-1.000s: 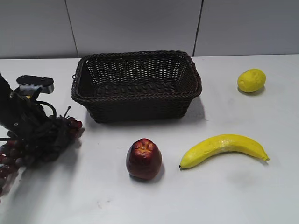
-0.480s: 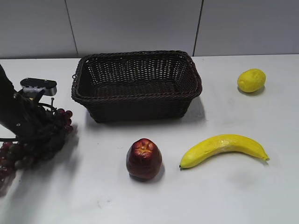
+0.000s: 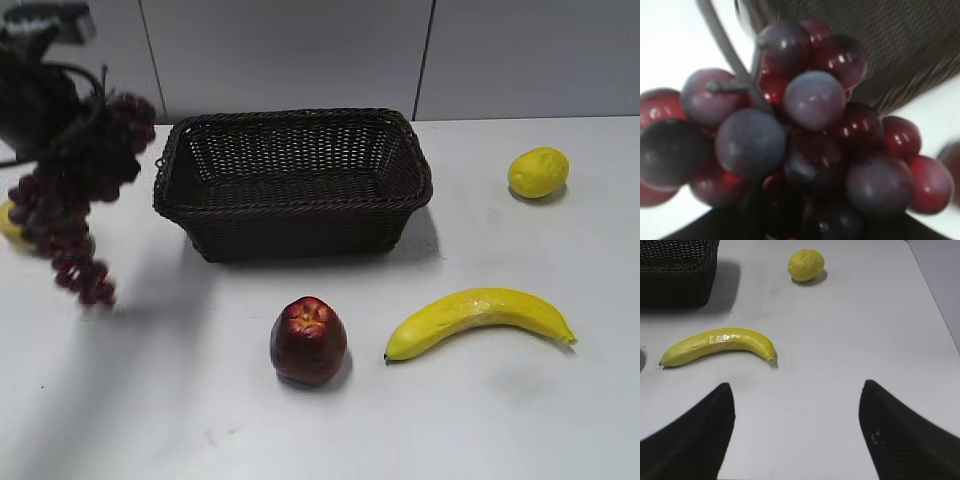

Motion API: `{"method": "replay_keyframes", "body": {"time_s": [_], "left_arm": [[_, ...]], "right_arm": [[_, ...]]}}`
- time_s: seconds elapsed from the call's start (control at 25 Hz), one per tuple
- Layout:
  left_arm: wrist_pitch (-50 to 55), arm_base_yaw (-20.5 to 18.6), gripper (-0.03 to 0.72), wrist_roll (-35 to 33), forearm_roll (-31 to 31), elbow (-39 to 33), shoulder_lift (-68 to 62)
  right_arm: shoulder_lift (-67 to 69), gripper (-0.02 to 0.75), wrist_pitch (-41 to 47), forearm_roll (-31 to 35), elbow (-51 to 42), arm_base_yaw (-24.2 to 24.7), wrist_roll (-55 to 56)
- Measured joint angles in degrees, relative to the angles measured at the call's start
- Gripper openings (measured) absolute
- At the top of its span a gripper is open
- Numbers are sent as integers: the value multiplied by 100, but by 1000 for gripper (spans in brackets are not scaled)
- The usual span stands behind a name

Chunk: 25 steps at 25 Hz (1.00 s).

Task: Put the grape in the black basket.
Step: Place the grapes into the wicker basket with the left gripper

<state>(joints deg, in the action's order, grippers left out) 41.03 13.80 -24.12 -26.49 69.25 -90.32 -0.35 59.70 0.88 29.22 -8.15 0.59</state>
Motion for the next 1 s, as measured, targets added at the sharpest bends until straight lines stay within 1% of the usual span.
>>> {"method": "replay_keyframes", "body": {"time_s": [0.08,0.2,0.32,0.4,0.48,0.72,1.0], "left_arm": [[20,28,296,0,-19,559,116],[-30,171,296,0,-36,1446,124],[-308,381,295,0,-42,2036,42],[-518,532,295,0,-70,2290,-86],[-692,698,293,0,-106,2439,-245],[-1210,1085,293,0,-136,2470,-966],[-1304,1200,293,0,-170,2474,-2155]], "right_arm": [[0,589,0,0,0,0,0],[0,589,0,0,0,0,0],[0,589,0,0,0,0,0],[0,589,0,0,0,0,0],[0,589,0,0,0,0,0],[0,589,0,0,0,0,0],[0,589,0,0,0,0,0]]}}
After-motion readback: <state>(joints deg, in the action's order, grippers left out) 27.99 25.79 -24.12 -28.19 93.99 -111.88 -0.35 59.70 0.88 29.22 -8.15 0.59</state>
